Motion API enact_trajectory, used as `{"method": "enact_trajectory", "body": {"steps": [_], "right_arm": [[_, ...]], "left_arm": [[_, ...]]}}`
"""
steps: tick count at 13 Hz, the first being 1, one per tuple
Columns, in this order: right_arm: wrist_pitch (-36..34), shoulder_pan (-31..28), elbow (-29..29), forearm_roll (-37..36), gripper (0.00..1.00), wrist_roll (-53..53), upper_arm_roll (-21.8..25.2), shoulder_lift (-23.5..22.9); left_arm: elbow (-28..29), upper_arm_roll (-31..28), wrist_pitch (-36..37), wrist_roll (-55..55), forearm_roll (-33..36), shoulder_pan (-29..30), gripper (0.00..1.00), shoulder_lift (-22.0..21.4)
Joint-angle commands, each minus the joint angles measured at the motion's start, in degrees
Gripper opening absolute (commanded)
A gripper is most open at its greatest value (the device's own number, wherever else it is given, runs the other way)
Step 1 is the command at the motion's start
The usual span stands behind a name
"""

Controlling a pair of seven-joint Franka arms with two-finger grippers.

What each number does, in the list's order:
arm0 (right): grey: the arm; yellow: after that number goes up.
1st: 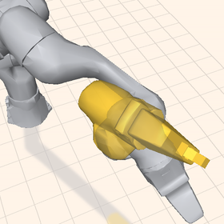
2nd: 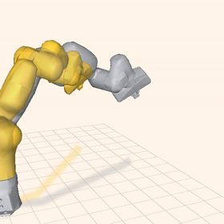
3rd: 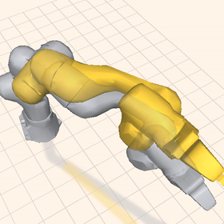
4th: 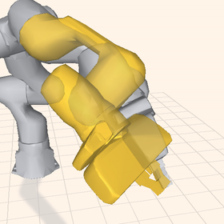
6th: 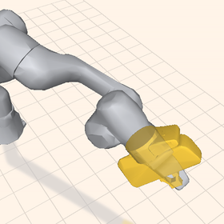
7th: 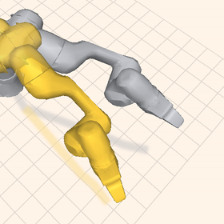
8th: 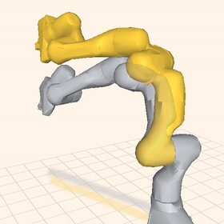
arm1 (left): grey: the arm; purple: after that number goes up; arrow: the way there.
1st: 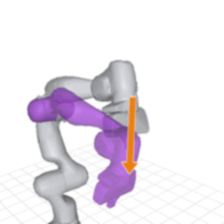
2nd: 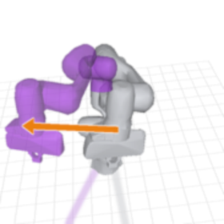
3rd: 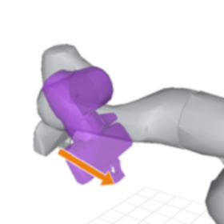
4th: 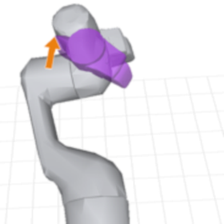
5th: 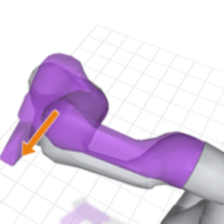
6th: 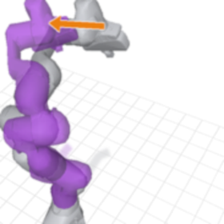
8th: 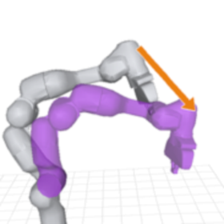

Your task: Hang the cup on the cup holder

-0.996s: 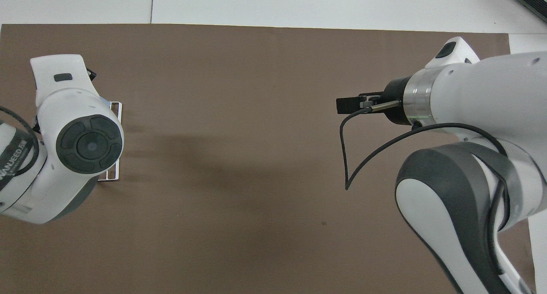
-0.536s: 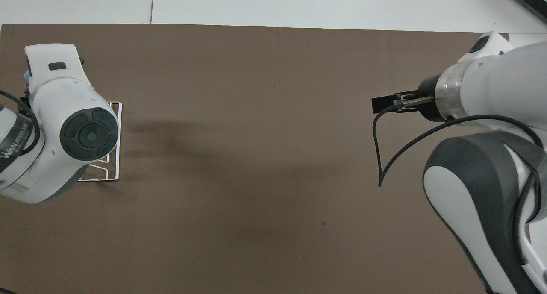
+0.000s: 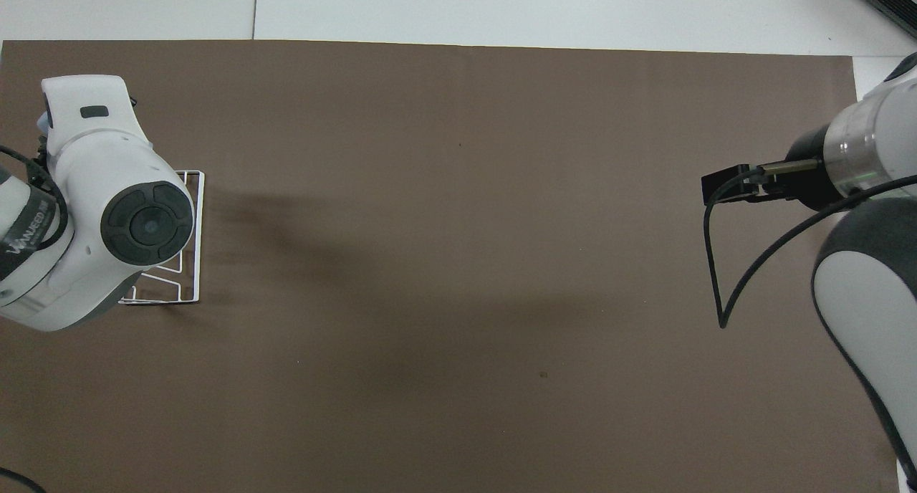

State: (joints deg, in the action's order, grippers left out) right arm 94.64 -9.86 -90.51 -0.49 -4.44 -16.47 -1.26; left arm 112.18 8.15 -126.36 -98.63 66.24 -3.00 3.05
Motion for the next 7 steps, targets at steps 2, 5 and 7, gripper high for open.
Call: {"method": "enact_trajectory", "body": {"steps": [2,5,7], "right_arm": [[-2.7,-1.6,1.4,-1.2,1.0,-2.8,-0.8,-0.8],[-2.8,-1.7,-0.3,-0.3,1.0,-5.3,-0.8,-0.3],[-2.4,-2.4,-1.9,-0.3,1.0,-5.6,-0.8,0.5]], "left_arm": [[1.7,0.3,-0.9,-2.5,3.8,0.5,0.0,-0.7],[3.5,0.4,-1.0,-3.8,5.7,0.4,0.0,-1.4],[3.7,0.4,-1.0,-4.1,7.1,0.6,0.0,-1.4]]}}
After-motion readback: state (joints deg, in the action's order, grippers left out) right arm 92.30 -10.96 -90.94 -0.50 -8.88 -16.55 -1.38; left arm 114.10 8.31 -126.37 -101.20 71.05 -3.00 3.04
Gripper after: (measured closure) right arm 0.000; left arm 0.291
